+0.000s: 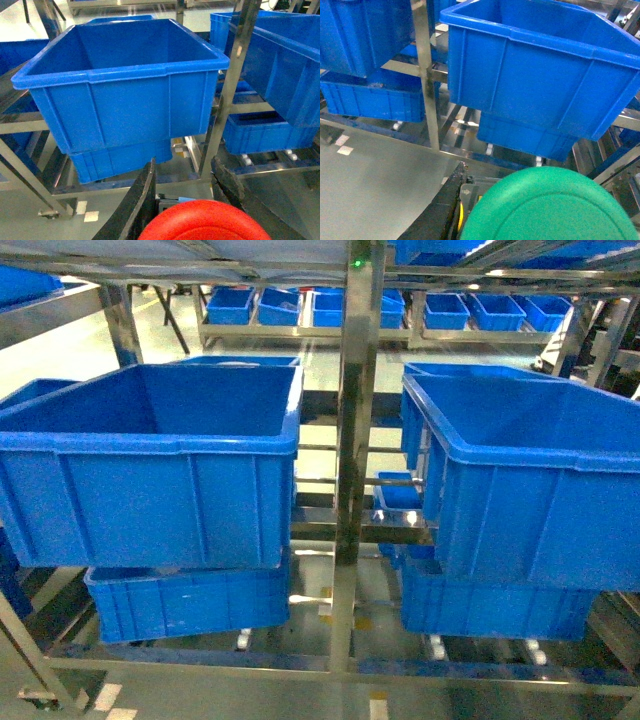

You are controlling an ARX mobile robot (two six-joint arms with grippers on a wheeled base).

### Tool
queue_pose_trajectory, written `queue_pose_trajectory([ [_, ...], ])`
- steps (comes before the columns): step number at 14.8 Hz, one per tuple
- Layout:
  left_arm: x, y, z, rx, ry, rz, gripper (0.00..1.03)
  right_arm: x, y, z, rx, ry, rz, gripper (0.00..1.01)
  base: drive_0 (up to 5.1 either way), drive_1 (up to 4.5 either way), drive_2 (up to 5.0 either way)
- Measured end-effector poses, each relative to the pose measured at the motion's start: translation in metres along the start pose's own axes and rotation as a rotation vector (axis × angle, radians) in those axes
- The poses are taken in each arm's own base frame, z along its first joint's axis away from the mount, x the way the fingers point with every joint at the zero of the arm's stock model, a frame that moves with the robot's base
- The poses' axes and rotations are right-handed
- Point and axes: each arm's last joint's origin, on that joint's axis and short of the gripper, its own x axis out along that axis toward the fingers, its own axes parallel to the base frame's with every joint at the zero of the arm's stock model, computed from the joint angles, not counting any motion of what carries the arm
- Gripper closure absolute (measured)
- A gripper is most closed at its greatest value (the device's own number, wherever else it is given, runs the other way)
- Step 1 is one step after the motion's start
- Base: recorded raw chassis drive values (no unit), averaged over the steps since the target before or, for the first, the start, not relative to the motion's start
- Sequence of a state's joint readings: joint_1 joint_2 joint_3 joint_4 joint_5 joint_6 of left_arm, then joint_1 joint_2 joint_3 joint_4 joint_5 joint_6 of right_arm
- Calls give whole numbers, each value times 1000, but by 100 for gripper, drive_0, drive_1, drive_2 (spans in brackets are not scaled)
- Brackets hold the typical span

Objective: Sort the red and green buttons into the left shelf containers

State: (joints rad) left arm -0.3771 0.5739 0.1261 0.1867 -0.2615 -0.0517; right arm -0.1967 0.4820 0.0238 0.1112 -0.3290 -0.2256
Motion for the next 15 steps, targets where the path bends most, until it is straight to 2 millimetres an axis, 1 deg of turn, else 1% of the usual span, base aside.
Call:
queue_pose_trajectory([
  [8,0,0,0,0,0,0,74,0,0,0,0,-1,-1,66,-2,424,-429],
  [15,0,0,-1,0,2,0,74,0,0,0,0,-2,-1,66,0,0,0],
])
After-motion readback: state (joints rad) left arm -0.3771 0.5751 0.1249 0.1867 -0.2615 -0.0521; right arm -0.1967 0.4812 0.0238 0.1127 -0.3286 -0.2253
